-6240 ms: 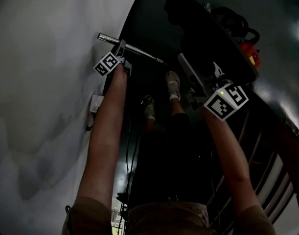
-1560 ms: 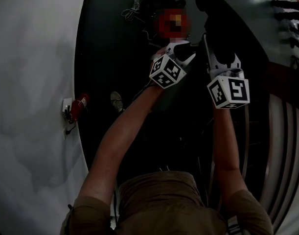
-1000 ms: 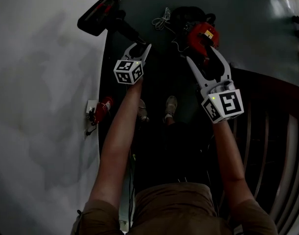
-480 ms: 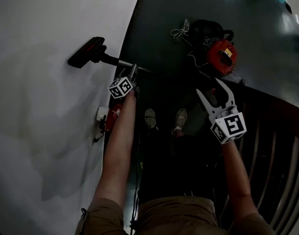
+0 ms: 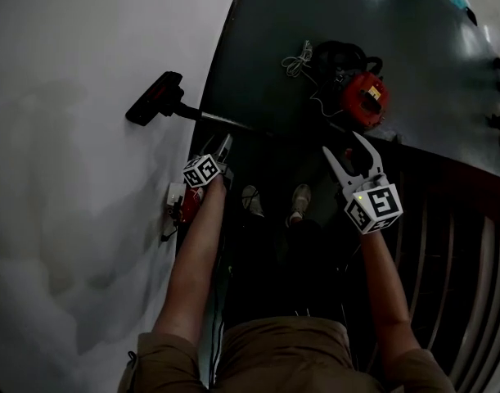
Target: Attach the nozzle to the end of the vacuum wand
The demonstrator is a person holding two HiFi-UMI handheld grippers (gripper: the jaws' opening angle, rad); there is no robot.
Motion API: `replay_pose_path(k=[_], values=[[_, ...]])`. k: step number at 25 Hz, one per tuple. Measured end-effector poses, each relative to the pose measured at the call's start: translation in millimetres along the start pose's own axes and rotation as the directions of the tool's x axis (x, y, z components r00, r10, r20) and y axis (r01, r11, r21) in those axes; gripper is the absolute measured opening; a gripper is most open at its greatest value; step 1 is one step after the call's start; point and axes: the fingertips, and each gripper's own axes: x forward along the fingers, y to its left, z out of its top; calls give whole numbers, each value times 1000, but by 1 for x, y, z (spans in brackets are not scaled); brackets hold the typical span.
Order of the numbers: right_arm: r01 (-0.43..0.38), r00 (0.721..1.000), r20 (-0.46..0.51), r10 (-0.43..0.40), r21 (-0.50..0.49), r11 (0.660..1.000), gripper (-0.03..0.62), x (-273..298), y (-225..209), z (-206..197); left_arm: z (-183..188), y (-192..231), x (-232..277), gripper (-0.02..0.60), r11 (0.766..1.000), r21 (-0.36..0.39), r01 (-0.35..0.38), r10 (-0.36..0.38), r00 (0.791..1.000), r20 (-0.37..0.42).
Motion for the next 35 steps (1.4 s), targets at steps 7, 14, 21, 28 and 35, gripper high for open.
replay_pose_path(k=[7, 14, 21, 28, 35], values=[[94, 994, 60, -93, -14, 996, 275, -65, 9, 64, 49, -144, -83, 241, 954, 186, 234, -233, 972, -24], [140, 982, 140, -123, -121, 983, 275, -131, 39, 130, 143, -328, -156, 241, 813, 352, 463, -515, 855, 65], [132, 961, 264, -78, -194, 972, 275, -220, 67, 193, 175, -481, -229, 241, 650, 546, 529, -669, 738, 81], [150, 934, 351, -71, -205, 967, 275, -326, 56, 234, 165, -597, -275, 241, 572, 631, 525, -732, 674, 103], [201, 890, 449, -81, -226, 953, 275, -454, 41, 255, 108, -713, -325, 241, 425, 692, 584, -791, 611, -29]])
